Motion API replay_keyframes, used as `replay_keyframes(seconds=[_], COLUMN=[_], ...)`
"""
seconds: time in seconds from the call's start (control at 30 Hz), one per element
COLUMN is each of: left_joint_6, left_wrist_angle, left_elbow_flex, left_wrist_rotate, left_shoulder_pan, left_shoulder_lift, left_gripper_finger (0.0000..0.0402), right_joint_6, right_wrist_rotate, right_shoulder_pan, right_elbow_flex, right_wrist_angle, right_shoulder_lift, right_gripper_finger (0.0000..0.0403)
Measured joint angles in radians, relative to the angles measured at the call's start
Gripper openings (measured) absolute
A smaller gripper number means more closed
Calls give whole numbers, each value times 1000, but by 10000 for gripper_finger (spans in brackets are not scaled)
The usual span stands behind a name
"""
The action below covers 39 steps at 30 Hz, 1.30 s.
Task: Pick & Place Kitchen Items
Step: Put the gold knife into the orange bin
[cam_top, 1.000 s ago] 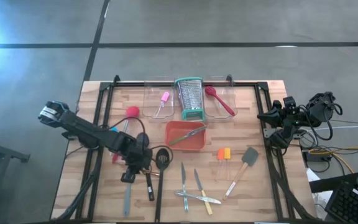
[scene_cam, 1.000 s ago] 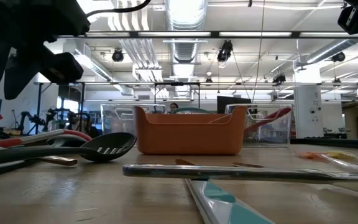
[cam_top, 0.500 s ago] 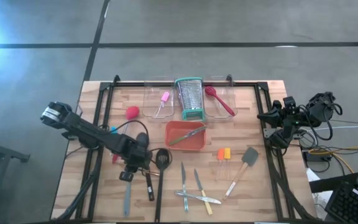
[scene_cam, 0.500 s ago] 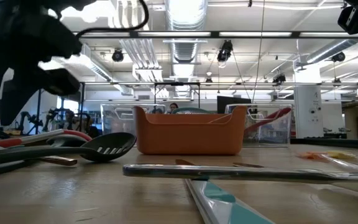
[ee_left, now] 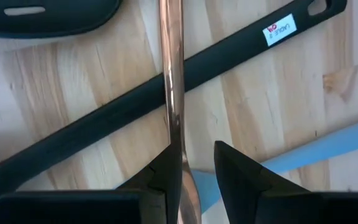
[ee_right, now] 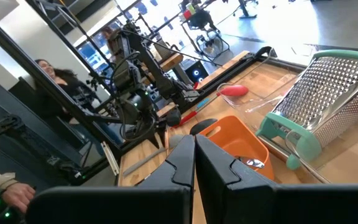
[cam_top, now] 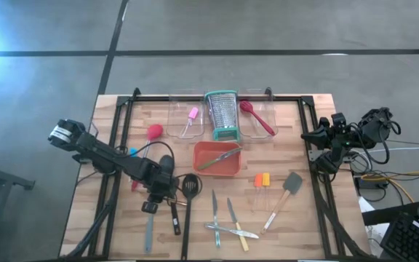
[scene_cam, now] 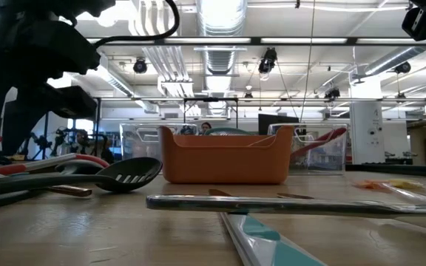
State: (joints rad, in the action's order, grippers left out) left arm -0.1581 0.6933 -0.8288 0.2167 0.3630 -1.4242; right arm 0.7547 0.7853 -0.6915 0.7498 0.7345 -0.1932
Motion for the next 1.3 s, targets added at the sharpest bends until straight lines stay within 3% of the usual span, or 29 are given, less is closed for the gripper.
replay_keyframes(seconds=[0.5,1.1,1.3], left_joint_6=[-22,-62,-21], left_wrist_angle=[-116,-283,-285], left_elbow_flex=[79,216,221], left_wrist_rotate=[-50,-88,-106], left_shoulder_pan=[-2,-1,-2], left_shoulder_lift=[0,5,3], left_gripper_finger=[169,162,118], right_joint_6=[0,0,0], right_wrist_rotate=[0,0,0], right_shoulder_pan=[0,0,0], right_elbow_flex=[0,0,0], right_wrist_angle=[0,0,0], right_shoulder_lift=[0,0,0], right_gripper_finger=[9,9,9])
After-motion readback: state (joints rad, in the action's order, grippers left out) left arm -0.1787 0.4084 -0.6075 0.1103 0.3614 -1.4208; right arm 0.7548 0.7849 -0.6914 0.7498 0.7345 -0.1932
